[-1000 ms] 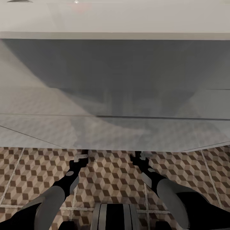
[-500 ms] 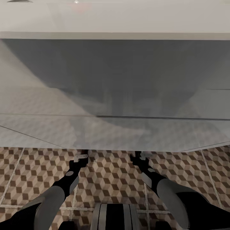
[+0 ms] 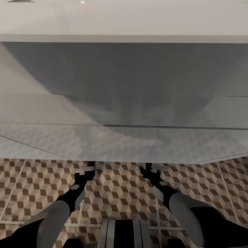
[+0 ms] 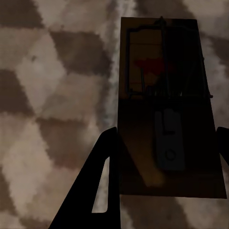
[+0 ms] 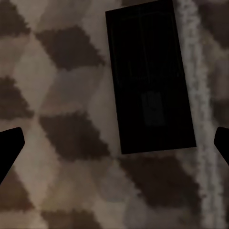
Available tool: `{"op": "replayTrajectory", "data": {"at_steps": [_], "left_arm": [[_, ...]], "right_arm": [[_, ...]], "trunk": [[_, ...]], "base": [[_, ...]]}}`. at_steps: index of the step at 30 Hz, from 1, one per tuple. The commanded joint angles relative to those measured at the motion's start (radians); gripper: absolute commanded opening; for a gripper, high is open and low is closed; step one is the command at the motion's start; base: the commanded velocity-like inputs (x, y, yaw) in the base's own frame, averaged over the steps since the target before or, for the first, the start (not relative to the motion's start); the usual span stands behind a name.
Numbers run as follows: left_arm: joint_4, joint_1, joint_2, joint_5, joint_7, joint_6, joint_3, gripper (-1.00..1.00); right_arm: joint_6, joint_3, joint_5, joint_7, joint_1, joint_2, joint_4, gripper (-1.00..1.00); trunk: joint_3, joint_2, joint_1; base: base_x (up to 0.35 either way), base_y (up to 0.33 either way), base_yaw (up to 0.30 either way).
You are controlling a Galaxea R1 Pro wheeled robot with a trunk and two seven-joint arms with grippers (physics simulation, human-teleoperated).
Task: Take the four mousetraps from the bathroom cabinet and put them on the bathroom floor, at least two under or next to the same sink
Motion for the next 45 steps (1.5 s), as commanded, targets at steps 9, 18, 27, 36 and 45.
{"op": "replayTrajectory", "data": {"at_steps": [9,18,27,36,45], "left_arm": [[0.001,-0.001,-0.001,-0.012,0.008,-0.004,0.004,-1.00],[0.001,-0.001,-0.001,-0.012,0.008,-0.003,0.004,-1.00],[0.001,-0.001,-0.002,-0.012,0.008,-0.006,0.004,-1.00],[0.001,-0.001,-0.002,-0.012,0.008,-0.008,0.002,-1.00],[0.001,-0.001,-0.003,-0.013,0.008,-0.009,0.001,-1.00]], "right_arm": [[-0.004,0.000,-0.008,0.002,0.000,0.002,0.001,1.00],[-0.004,0.000,-0.008,0.002,0.000,0.002,0.001,1.00],[-0.004,0.000,-0.008,0.002,0.000,0.002,0.001,1.00],[-0.004,0.000,-0.008,0.002,0.000,0.002,0.001,1.00],[-0.004,0.000,-0.008,0.002,0.000,0.001,0.001,1.00]], "trunk": [[0.000,0.000,0.000],[0.000,0.000,0.000],[0.000,0.000,0.000],[0.000,0.000,0.000],[0.000,0.000,0.000]], "base": [[0.000,0.000,0.000],[0.000,0.000,0.000],[0.000,0.000,0.000],[0.000,0.000,0.000],[0.076,0.000,0.000]]}}
